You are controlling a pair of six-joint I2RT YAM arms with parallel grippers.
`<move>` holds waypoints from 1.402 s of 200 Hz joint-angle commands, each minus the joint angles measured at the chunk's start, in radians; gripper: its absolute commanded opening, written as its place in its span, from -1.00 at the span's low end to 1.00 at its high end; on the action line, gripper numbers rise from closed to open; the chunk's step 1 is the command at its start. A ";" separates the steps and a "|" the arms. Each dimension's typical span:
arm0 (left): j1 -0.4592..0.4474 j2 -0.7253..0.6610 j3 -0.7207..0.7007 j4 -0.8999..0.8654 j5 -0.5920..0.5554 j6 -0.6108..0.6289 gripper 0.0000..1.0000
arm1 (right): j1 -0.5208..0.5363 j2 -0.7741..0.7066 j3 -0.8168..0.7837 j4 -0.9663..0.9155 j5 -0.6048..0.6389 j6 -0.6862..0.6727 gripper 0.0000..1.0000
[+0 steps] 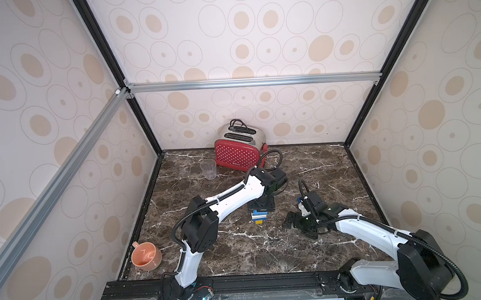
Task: Assemble a carrot with lego
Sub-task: Assemble the lego brick with the lego brick.
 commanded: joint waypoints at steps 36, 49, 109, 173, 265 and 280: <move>-0.007 -0.020 -0.014 -0.032 -0.013 -0.027 0.08 | -0.011 0.012 0.008 -0.015 -0.002 -0.008 0.98; -0.007 -0.016 -0.024 -0.020 -0.003 -0.030 0.08 | -0.011 0.012 0.007 -0.016 -0.002 -0.009 0.98; -0.004 -0.020 -0.081 0.019 0.015 -0.047 0.08 | -0.012 0.013 0.007 -0.019 -0.001 -0.011 0.99; 0.019 -0.018 -0.042 0.018 0.016 -0.051 0.09 | -0.017 0.016 0.008 -0.022 -0.004 -0.015 0.99; 0.030 -0.003 -0.032 0.027 0.050 -0.084 0.10 | -0.020 0.035 0.022 -0.018 -0.012 -0.017 0.99; 0.029 0.004 -0.017 0.010 0.037 -0.084 0.11 | -0.021 0.036 0.021 -0.018 -0.012 -0.017 0.99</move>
